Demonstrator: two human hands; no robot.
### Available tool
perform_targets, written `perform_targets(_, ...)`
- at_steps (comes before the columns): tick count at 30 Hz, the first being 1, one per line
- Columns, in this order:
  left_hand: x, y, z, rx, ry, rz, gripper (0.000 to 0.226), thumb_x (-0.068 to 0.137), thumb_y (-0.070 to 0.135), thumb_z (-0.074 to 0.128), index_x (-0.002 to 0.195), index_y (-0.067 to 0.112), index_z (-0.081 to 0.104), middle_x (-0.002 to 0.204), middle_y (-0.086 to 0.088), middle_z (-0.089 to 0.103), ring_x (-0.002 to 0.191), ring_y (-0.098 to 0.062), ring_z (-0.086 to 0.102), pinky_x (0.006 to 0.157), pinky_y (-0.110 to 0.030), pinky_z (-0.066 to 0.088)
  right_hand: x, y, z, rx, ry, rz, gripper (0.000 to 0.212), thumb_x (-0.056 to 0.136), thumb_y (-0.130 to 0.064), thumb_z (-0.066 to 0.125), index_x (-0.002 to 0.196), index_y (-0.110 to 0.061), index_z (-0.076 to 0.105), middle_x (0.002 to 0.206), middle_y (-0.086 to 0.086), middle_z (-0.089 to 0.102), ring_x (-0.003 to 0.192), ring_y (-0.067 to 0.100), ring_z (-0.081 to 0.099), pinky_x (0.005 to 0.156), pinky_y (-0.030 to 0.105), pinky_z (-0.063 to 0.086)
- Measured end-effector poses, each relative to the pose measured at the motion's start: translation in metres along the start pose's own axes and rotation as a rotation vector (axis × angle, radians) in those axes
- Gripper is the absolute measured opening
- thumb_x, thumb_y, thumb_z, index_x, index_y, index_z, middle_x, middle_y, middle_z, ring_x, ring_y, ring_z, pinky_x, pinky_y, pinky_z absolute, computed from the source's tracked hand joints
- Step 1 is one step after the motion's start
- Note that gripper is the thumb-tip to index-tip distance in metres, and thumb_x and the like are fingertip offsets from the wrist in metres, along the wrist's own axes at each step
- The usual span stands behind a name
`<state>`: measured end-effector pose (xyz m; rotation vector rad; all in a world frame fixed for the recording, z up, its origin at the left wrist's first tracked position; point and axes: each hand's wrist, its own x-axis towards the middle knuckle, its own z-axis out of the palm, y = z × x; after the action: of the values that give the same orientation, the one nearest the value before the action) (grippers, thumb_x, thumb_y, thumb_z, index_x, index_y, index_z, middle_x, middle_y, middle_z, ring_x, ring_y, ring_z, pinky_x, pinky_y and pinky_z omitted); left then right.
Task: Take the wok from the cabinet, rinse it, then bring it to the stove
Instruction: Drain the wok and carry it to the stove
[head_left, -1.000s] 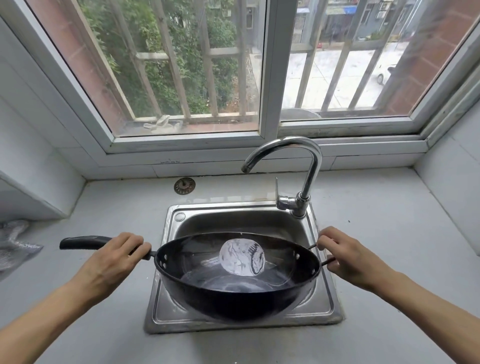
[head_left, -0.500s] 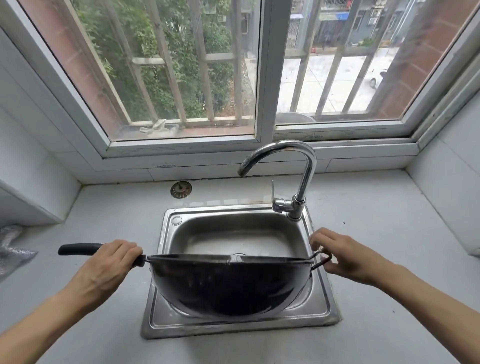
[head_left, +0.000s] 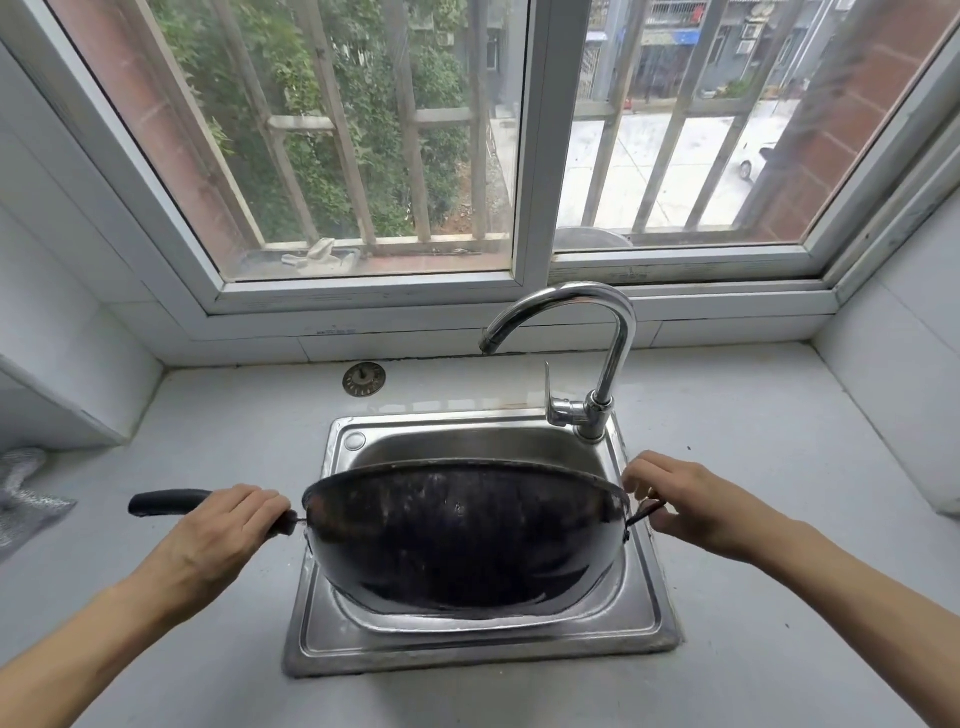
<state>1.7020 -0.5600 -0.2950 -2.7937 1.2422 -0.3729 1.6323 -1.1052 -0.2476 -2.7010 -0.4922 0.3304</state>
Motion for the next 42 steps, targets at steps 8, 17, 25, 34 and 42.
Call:
perform_targets(8, 0.004, 0.001, -0.001, 0.084, 0.065, -0.032, 0.014, 0.087, 0.011, 0.054, 0.1, 0.014, 0.057, 0.092, -0.003, 0.06, 0.079, -0.028, 0.055, 0.066, -0.038, 0.041, -0.002, -0.009, 0.005, -0.196, 0.102, -0.101, 0.048, 0.058, 0.011, 0.068, 0.1, -0.01, 0.06, 0.097, 0.002, 0.059, 0.073, 0.02, 0.055, 0.06, 0.028, 0.051)
perform_targets(17, 0.002, 0.0, -0.003, 0.029, 0.031, -0.003, 0.014, 0.094, 0.022, 0.045, 0.091, 0.015, 0.057, 0.081, -0.001, 0.058, 0.07, -0.025, 0.056, 0.06, -0.036, 0.044, 0.002, -0.007, 0.005, -0.194, -0.013, -0.073, 0.046, 0.072, 0.002, 0.057, 0.114, -0.016, 0.051, 0.103, -0.008, 0.052, 0.08, 0.011, 0.041, 0.067, 0.017, 0.031)
perform_targets(25, -0.004, 0.001, 0.001, 0.065, 0.028, -0.001, 0.009, 0.087, 0.014, 0.059, 0.096, 0.015, 0.057, 0.089, -0.003, 0.06, 0.076, -0.028, 0.056, 0.064, -0.038, 0.042, -0.004, -0.008, 0.007, -0.169, 0.035, -0.098, 0.055, 0.063, 0.0, 0.068, 0.107, -0.024, 0.047, 0.092, -0.012, 0.051, 0.069, 0.01, 0.043, 0.06, 0.016, 0.037)
perform_targets(34, 0.0, -0.001, -0.005, 0.156, 0.082, -0.06, 0.025, 0.085, 0.005, 0.048, 0.105, 0.01, 0.062, 0.087, -0.01, 0.059, 0.073, -0.033, 0.053, 0.062, -0.043, 0.04, -0.001, -0.018, 0.007, -0.319, 0.26, -0.163, 0.054, 0.045, 0.012, 0.076, 0.094, -0.007, 0.065, 0.087, 0.005, 0.064, 0.067, 0.025, 0.06, 0.046, 0.033, 0.052)
perform_targets(42, 0.003, 0.006, -0.009, 0.095, -0.03, -0.04, 0.026, 0.083, 0.009, 0.038, 0.094, 0.015, 0.06, 0.085, -0.003, 0.061, 0.082, -0.029, 0.059, 0.067, -0.039, 0.049, 0.0, -0.014, 0.016, -0.417, 0.223, -0.211, 0.034, 0.041, 0.008, 0.077, 0.063, -0.008, 0.056, 0.087, 0.002, 0.067, 0.074, 0.024, 0.066, 0.034, 0.032, 0.046)
